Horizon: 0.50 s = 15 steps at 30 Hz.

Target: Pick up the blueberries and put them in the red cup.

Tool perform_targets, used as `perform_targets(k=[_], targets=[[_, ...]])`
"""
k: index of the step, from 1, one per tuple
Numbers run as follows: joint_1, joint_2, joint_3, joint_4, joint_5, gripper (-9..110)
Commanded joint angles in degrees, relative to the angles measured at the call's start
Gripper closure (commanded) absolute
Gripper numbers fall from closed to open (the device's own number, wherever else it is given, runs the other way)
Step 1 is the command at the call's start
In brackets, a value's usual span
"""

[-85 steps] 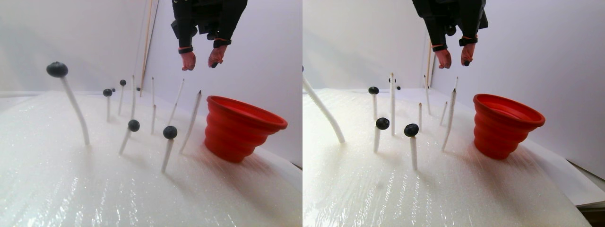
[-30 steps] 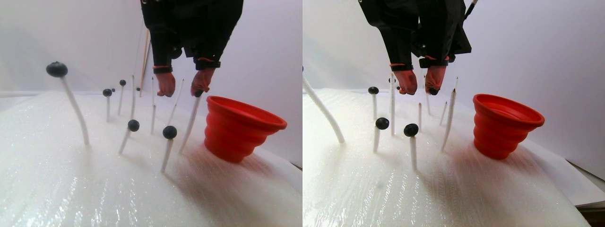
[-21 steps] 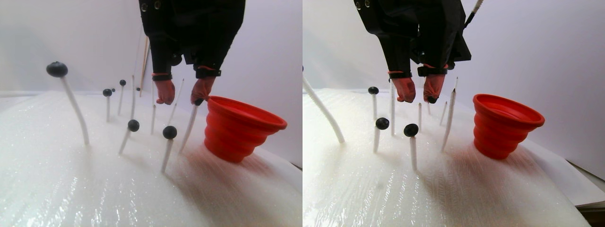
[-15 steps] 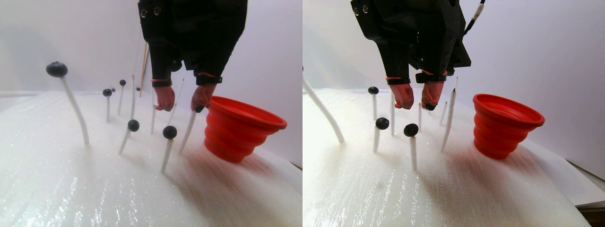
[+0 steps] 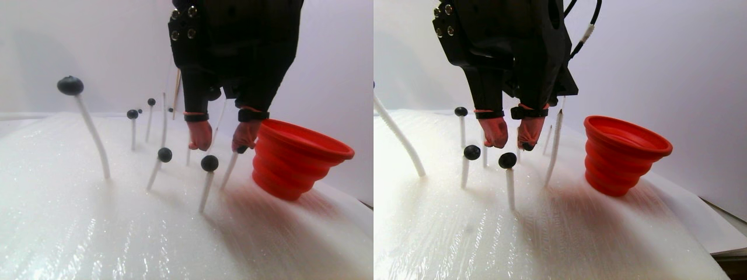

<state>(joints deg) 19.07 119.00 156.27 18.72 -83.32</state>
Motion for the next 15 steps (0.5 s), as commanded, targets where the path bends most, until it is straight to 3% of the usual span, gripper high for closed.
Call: perform_targets(k=[1, 15], targets=[[0.44, -0.53, -3.52, -1.05, -0.35, 86], [-2.46, -3.43, -4.66, -3.96, 1.14, 86]])
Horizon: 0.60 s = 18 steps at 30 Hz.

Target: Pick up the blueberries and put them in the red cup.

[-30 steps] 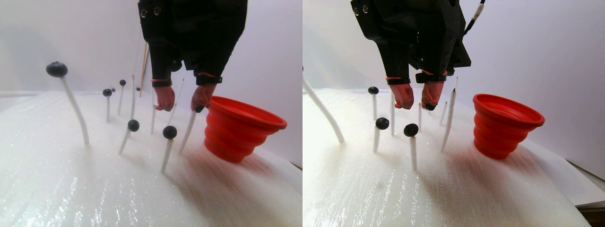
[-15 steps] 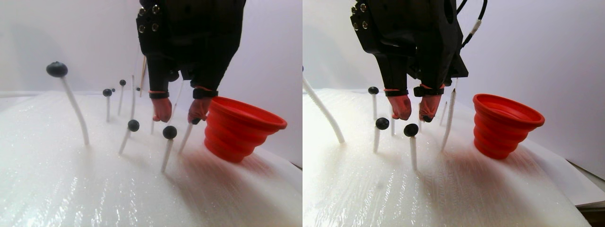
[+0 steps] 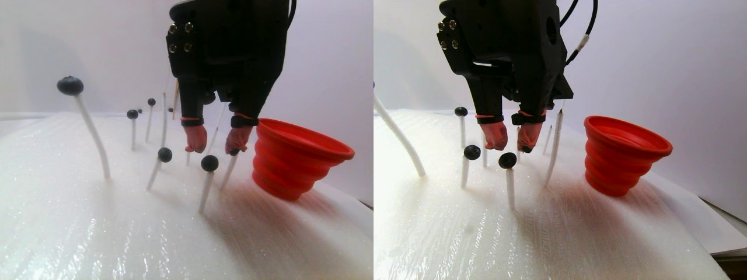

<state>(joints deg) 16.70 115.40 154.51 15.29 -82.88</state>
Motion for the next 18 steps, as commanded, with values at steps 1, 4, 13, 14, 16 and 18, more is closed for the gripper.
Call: perform_targets(k=[1, 4, 13, 14, 16, 18], targets=[[-0.35, 0.18, -2.9, -0.62, 0.79, 86], [-0.53, 0.09, -2.72, -0.79, 0.79, 86], [0.09, -2.11, -2.11, -2.64, -0.26, 86], [0.18, -2.29, -2.29, -2.72, -0.35, 86], [0.26, -2.37, -2.2, -2.81, -0.62, 86], [0.44, -3.16, -1.93, -3.69, -0.97, 86]])
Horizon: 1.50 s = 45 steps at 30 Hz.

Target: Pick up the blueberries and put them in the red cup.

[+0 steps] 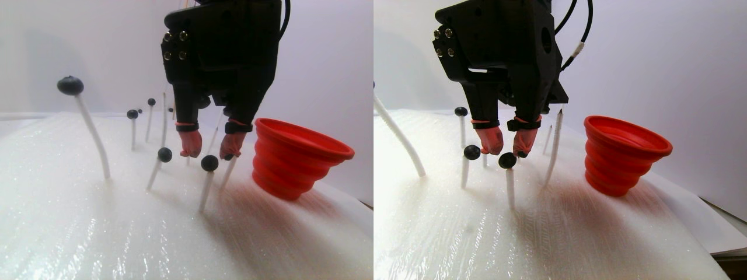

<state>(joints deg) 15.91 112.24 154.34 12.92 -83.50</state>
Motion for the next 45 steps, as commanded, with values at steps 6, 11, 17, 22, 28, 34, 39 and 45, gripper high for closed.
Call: perform_targets(k=[6, 11, 17, 22, 28, 34, 39, 45], targets=[[1.58, -2.11, -1.93, -2.81, -0.97, 86], [1.85, -2.64, -2.11, -3.08, -1.32, 86], [2.11, -3.96, -1.14, -5.54, -2.29, 86], [2.37, -4.48, -1.49, -5.71, -2.46, 86], [2.64, -5.36, -0.88, -7.12, -3.08, 86], [2.64, -5.45, -0.35, -7.65, -3.25, 86], [2.64, -5.45, 0.62, -8.26, -3.43, 88], [2.46, -4.83, 2.2, -8.96, -3.6, 88]])
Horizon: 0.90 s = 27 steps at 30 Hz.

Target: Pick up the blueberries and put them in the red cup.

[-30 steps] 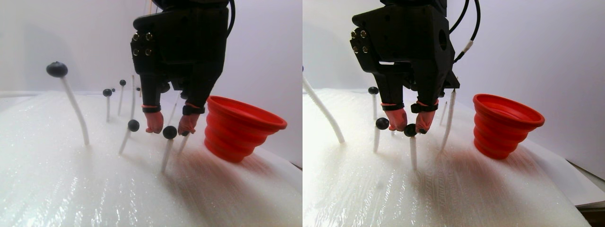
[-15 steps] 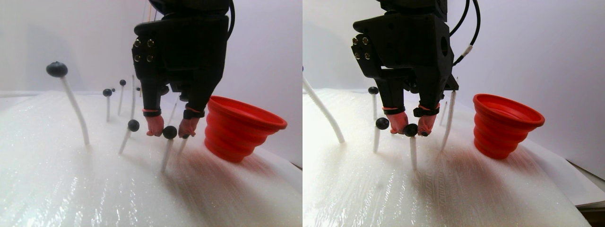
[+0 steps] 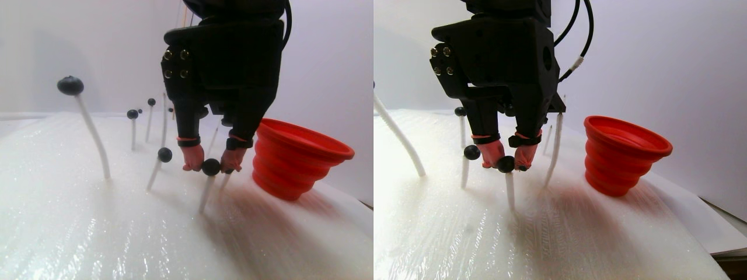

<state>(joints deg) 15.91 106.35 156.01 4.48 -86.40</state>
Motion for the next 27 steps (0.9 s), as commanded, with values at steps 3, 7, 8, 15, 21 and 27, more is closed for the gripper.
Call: perform_targets(k=[3, 7, 8, 15, 21, 27], targets=[[2.46, 1.23, 0.62, -0.7, -0.62, 89], [2.46, 0.88, 0.35, -0.7, -0.53, 90], [2.55, 0.88, 0.35, -0.79, -0.53, 90], [2.64, 0.62, 0.0, -0.88, -0.62, 91], [2.29, 0.97, -0.53, -0.88, 0.0, 91], [1.23, 3.87, -0.53, 1.58, 1.05, 92]])
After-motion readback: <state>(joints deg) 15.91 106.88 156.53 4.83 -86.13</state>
